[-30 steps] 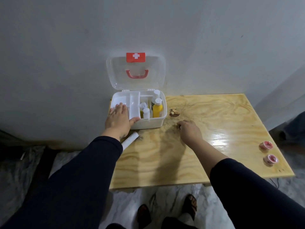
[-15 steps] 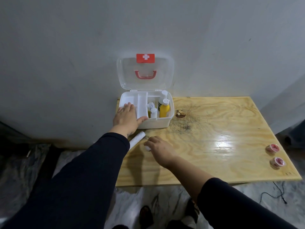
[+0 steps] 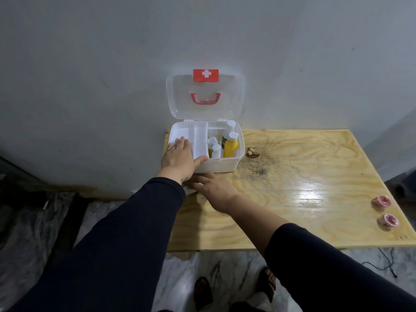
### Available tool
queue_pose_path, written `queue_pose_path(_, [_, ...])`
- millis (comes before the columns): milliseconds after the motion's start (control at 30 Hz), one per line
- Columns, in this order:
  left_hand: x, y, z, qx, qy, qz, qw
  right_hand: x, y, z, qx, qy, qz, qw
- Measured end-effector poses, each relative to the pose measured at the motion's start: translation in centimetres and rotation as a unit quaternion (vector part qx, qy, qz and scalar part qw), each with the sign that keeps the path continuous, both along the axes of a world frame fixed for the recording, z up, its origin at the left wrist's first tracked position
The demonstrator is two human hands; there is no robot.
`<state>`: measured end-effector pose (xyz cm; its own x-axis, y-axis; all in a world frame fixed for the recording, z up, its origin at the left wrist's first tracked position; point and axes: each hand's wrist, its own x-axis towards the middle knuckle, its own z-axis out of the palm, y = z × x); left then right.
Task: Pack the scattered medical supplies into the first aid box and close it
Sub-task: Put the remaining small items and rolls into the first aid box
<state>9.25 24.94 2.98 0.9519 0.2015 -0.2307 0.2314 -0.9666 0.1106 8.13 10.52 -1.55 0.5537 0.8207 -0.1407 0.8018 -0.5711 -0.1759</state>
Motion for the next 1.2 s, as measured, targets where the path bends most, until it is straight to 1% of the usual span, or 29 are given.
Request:
queue_pose_path(100, [-0.1, -0.1, 0.0, 0.000, -0.008, 0.003, 1.000, 0.0, -1.8, -0.6, 0.025, 0.028, -0.044, 0.998])
queue_pose_path(167, [-0.1, -0.1, -0.1, 0.000, -0.012, 0.000, 1.000, 0.1, -3.1, -1.1, 0.026, 0.036, -0.074, 0.996])
queue_pose_path(300, [0.0, -0.1, -0.4, 0.001, -0.018, -0.005, 1.000, 0.0, -6.2, -1.6, 0.023, 0.016, -0.118, 0.993])
queue_pose_path(400, [-0.1, -0.1, -0.3, -0.002, -0.023, -0.004, 1.000, 0.0, -8.8, -1.7, 0.028, 0.005, -0.174, 0.984])
queue_pose_path(533, [-0.1, 0.1, 0.1, -0.010, -0.032, -0.001, 0.999, 0.6, -12.9, -0.9, 0.068, 0.002, -0.284, 0.957])
queue_pose_path(600, [-0.1, 0.1, 0.4, -0.025, -0.029, 0.000, 0.999, 1.3, -14.3, 0.4, 0.110, -0.012, -0.331, 0.937])
queue_pose_path(667, [-0.1, 0.4, 0.4, -0.036, -0.047, -0.002, 0.998, 2.1, -14.7, 2.1, 0.163, -0.028, -0.370, 0.914])
queue_pose_path(767, [-0.4, 0.8, 0.4, -0.050, -0.075, 0.026, 0.996, 3.4, -13.7, 5.2, 0.226, -0.033, -0.394, 0.890])
queue_pose_path(833, [-0.8, 1.1, 0.5, -0.083, -0.075, 0.074, 0.991, 4.2, -12.0, 7.0, 0.240, -0.028, -0.383, 0.892])
queue_pose_path(933, [-1.0, 1.4, 0.4, -0.131, -0.070, 0.109, 0.983, 5.0, -8.3, 9.1, 0.224, -0.018, -0.347, 0.911])
queue_pose_path(1000, [-1.0, 1.6, 0.4, -0.154, -0.068, 0.119, 0.979, 5.2, -5.4, 10.1, 0.212, 0.006, -0.340, 0.916])
queue_pose_path(1100, [-1.0, 1.5, 0.4, -0.173, -0.062, 0.133, 0.974, 5.3, -1.0, 10.7, 0.217, 0.077, -0.372, 0.899])
queue_pose_path(1200, [-1.0, 1.6, 0.2, -0.170, -0.065, 0.135, 0.974, 5.9, 2.1, 10.3, 0.197, 0.098, -0.398, 0.891])
